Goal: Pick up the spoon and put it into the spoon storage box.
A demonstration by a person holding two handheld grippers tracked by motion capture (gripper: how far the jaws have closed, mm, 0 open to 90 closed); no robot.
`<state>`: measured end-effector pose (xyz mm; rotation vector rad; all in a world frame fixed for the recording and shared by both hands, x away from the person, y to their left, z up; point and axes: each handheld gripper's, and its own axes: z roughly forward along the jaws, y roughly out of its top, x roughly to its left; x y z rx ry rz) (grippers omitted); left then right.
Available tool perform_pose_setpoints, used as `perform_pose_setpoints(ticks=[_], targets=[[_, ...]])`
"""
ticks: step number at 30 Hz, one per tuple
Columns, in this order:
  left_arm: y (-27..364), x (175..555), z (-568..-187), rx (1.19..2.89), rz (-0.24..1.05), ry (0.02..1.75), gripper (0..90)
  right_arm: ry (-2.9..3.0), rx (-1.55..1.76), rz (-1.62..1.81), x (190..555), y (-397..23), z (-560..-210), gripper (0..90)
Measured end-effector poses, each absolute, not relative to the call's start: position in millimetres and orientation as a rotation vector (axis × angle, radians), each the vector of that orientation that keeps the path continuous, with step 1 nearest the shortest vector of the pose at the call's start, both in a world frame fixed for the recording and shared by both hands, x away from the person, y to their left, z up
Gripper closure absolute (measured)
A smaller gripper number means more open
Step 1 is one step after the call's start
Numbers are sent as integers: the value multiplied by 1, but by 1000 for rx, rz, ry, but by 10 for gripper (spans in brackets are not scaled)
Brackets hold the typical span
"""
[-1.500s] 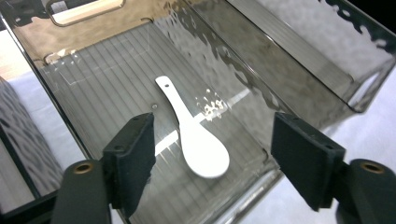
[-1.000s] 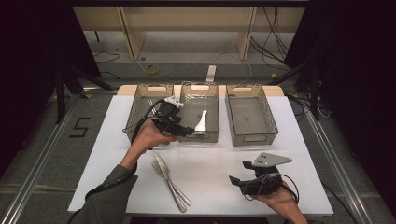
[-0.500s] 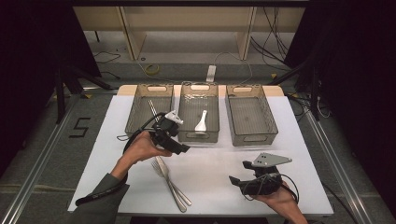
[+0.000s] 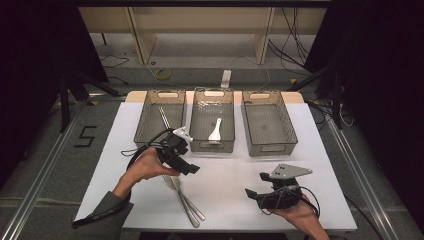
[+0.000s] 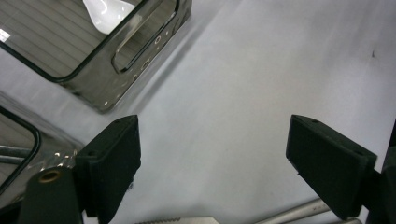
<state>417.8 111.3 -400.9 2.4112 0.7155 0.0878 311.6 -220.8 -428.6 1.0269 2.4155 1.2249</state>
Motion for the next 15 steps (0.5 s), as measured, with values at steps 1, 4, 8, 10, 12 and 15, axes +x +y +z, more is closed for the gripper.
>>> perform_pose_setpoints(ticks=[1, 4, 8, 10, 12, 15], targets=[[113, 417, -402, 2412, 87, 715, 171, 2415, 1027, 1225, 312, -221, -429, 260], [115, 416, -404, 2422, 92, 713, 171, 2414, 1029, 1225, 311, -221, -428, 260], [120, 412, -409, 2455, 121, 711, 171, 2411, 1028, 1220, 311, -221, -428, 260], [121, 409, -416, 2482, 118, 707, 171, 2410, 1029, 1217, 312, -222, -429, 260], [121, 408, -417, 2494, 116, 702, 171, 2409, 1029, 1220, 312, -223, -429, 260], [121, 406, -420, 2512, 128, 697, 171, 2407, 1036, 1221, 312, -224, -428, 260]])
